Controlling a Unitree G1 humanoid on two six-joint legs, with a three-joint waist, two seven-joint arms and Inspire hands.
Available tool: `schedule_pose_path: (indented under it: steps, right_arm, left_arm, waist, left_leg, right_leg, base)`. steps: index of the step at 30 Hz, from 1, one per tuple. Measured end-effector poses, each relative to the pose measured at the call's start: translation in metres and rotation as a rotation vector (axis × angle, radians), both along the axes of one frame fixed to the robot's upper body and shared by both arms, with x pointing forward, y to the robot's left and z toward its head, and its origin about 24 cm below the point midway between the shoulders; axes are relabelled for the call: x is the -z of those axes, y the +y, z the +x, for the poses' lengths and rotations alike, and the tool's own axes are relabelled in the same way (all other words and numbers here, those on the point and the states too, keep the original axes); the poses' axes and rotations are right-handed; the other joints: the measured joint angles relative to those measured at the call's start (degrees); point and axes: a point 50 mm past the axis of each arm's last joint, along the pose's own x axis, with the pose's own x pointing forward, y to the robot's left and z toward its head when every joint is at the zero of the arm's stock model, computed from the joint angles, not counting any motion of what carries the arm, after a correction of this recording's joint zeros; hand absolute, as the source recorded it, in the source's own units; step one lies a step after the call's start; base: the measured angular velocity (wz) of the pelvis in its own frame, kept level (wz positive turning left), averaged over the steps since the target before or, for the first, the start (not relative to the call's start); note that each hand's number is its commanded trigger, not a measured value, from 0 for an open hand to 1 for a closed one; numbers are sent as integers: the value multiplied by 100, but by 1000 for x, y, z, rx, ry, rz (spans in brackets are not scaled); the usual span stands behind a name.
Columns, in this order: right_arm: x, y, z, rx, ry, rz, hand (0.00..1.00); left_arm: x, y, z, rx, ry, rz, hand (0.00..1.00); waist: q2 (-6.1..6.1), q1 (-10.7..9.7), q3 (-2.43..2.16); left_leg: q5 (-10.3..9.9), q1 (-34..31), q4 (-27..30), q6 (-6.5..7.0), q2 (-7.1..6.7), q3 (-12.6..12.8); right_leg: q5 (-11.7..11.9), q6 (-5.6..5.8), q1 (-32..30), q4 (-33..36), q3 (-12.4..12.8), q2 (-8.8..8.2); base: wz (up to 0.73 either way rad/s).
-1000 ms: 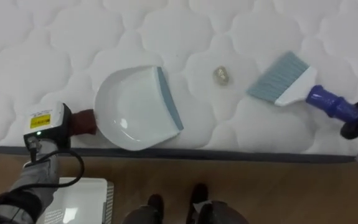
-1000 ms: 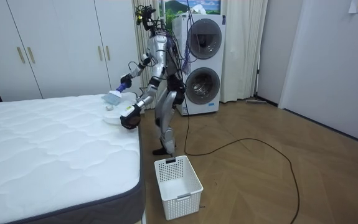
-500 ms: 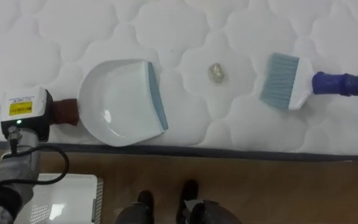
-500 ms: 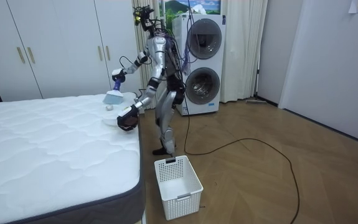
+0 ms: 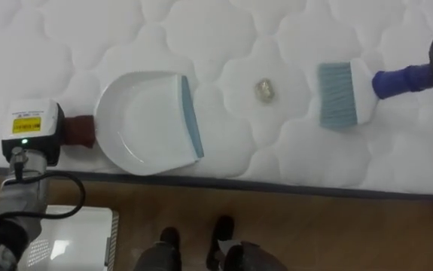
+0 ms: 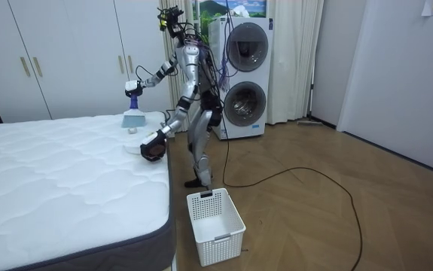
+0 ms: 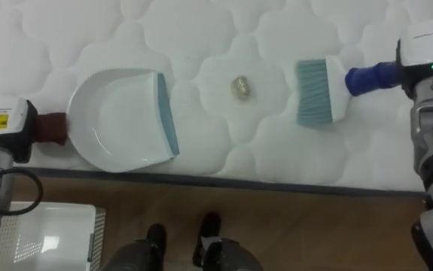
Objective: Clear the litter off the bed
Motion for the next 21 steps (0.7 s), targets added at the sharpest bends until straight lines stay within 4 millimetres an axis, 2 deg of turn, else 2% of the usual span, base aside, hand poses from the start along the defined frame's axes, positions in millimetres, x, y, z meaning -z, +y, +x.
schedule_pose_path:
  steps: [11, 15, 21]
  right_arm:
    - [-2, 6, 3, -22, 0, -35, 100]
    - [-1, 7, 3, -12, -1, -25, 100]
    - [2, 15, 6, -28, -2, -12, 100]
  left_arm:
    - [-1, -1, 2, 2, 21, -10, 100]
    - [0, -2, 3, 6, 31, -13, 100]
    - [0, -3, 4, 13, 33, -8, 100]
  waist:
    - [-20, 0, 12]
    - [-23, 114, 18]
    - [4, 138, 38]
  left_leg:
    - [0, 93, -194, 1, 7, -6]
    - [1, 186, -269, 1, 60, 32]
    - [1, 321, -320, -3, 75, 38]
  right_leg:
    - [21, 32, 131, -129, -52, 20]
    - [71, 36, 256, -305, -40, 102]
    - [73, 39, 386, -404, -45, 135]
  base:
    - [0]
    - [-5]
    - [-1]
